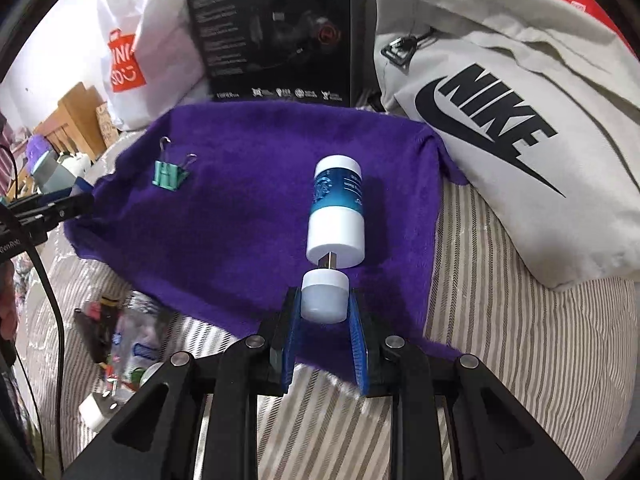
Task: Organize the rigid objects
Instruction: 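Set the jar on the towel with the left tool while the right tool sets the cap beside the bottle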
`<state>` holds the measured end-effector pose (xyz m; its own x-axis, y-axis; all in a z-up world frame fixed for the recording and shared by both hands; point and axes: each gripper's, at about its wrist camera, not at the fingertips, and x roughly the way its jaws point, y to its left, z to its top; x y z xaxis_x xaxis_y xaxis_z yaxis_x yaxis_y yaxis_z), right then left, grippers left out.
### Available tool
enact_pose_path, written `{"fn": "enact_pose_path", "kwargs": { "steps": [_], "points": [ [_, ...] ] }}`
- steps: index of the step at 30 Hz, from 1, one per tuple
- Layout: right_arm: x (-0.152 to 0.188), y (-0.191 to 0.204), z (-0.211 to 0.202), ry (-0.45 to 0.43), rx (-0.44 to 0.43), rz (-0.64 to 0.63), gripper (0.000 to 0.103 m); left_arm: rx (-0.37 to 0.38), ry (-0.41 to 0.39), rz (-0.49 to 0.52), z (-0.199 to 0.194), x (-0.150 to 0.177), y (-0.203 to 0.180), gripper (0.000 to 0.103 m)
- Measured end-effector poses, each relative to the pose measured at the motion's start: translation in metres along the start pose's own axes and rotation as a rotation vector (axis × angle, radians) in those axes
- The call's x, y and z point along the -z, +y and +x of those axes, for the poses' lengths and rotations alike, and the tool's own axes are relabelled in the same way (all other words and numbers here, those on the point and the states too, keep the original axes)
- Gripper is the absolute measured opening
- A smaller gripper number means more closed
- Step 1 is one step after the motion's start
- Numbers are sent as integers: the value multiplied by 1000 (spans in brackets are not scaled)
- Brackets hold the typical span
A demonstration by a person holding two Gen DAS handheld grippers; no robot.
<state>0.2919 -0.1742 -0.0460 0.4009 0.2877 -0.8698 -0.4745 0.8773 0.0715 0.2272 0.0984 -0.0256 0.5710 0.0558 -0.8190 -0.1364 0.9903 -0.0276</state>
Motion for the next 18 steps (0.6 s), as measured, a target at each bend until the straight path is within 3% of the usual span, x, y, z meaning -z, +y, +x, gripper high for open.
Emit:
{"fn": "enact_pose_path", "kwargs": {
  "steps": [18],
  "points": [
    [-5,-1,26,51,-21,-13,23,8,72,24,44,-16,-12,35]
  ]
}}
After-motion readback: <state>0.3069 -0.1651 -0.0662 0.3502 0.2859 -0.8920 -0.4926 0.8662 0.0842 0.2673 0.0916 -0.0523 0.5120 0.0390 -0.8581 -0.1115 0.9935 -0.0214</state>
